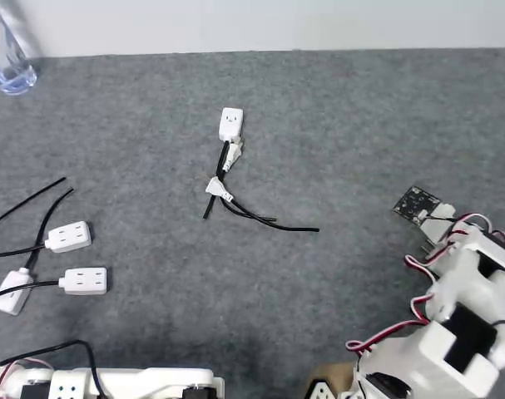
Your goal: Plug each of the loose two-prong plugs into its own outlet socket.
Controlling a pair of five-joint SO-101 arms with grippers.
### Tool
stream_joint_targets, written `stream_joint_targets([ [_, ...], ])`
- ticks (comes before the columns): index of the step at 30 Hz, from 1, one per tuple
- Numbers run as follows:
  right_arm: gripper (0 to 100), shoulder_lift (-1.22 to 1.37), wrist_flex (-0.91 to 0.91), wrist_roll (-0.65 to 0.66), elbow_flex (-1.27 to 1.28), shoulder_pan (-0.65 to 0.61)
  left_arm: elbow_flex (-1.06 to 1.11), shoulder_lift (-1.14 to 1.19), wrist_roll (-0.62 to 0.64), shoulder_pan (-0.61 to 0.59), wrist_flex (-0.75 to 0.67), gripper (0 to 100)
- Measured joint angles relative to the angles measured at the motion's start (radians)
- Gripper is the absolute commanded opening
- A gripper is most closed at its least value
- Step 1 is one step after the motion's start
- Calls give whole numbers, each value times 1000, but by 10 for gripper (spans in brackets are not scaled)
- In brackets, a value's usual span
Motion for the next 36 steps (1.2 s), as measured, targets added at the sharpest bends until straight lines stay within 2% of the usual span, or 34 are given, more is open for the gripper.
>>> stream_joint_targets([
  [4,54,-8,0,-8,0,6,0,0,0,0,0,200],
  [9,276,-17,74,-12,-12,8,0,0,0,0,0,200],
  [11,297,-17,117,-12,-31,9,0,0,0,0,0,200],
  [14,224,-17,135,-12,-38,9,0,0,0,0,0,200],
  [18,10,-17,135,-12,-38,9,0,0,0,0,0,200],
  [29,8,-18,157,-12,-49,9,0,0,0,0,0,200],
  [36,8,-110,385,-12,-130,15,0,0,0,0,0,200],
])
